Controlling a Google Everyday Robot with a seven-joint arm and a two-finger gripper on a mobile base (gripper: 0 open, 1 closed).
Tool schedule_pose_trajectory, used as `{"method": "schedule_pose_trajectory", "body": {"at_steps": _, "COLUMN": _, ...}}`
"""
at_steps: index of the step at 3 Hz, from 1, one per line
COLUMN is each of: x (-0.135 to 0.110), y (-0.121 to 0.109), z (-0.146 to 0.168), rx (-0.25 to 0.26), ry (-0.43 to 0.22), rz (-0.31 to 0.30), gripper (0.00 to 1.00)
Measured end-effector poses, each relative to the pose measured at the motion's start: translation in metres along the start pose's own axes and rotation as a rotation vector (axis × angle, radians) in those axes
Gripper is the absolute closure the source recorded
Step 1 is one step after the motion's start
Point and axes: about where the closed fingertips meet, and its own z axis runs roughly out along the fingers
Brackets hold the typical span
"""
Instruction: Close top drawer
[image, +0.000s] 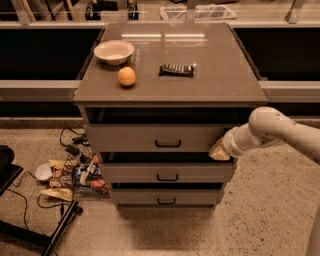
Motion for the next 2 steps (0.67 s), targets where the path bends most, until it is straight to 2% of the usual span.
{"method": "schedule_pose_trajectory", "body": {"at_steps": 1, "x": -0.003, "y": 0.037, "z": -0.013, "rx": -0.063, "ry": 0.029, "rz": -0.064, "gripper": 1.00}}
{"method": "schedule_pose_trajectory", "body": {"at_steps": 2, "x": 0.009, "y": 0.091, "z": -0.046, "rx": -0.128, "ry": 0.109, "rz": -0.143, "gripper": 1.00}}
